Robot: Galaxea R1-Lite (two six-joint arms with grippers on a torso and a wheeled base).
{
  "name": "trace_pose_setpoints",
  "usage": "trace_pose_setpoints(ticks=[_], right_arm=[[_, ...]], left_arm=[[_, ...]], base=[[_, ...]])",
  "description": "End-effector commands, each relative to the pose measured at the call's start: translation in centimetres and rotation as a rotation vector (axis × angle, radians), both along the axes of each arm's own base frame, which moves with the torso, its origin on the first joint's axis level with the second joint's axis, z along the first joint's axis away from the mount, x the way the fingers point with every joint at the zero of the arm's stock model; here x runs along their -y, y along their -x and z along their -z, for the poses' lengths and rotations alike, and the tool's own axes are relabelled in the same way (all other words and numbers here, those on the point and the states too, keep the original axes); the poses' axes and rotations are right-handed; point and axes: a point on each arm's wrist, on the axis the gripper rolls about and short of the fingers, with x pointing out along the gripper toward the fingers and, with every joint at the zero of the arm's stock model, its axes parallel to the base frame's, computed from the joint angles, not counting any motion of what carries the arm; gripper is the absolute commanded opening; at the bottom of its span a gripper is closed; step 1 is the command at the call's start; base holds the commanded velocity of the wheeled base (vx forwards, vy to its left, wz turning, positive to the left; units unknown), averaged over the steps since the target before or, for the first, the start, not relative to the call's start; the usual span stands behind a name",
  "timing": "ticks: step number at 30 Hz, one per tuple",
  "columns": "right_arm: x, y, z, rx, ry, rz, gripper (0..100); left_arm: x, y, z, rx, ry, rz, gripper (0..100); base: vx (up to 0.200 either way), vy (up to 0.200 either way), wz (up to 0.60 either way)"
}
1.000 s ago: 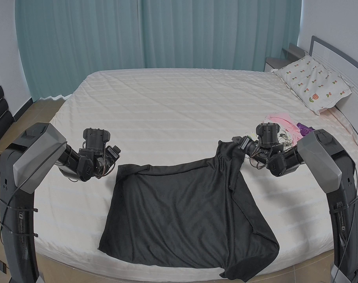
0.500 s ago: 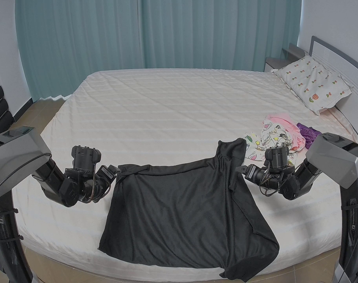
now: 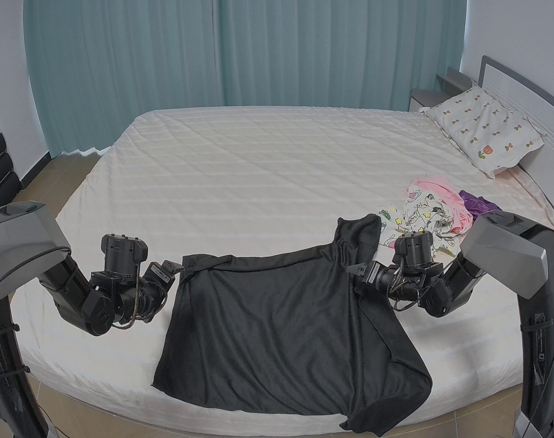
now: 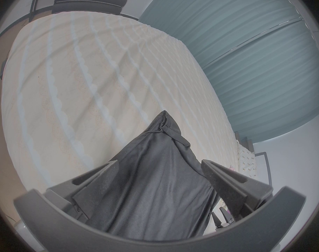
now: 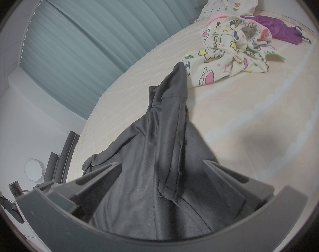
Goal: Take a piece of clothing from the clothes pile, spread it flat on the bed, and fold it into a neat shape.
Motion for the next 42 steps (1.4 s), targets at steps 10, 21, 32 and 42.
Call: trace_pose_setpoints(ticks=[10,21,32,42], right_arm=[[0.6,-0.8,1.2,-0.067,-0.013,0.042,0],[2.5,-1.5,-0.7,-0.024,-0.023,0.082,0],[0.3,-1.1,0.8,-0.076,-0.017,0.022,100],[-0.8,-2.8,1.5,-0.109,-0.03,0.04,0]], left_arm=[[-0.2,0.0,0.5,-0.015,-0.001,-0.009,100],[-0.3,0.0,0.5,-0.018,-0.001,-0.011,100],[-0.3,0.0,1.1,-0.033,-0.005,-0.013,100],[-0.3,0.0,1.1,-0.033,-0.005,-0.013,100]], base=[[0.0,0.0,0.0],[0.0,0.0,0.0],[0.0,0.0,0.0],[0.0,0.0,0.0]])
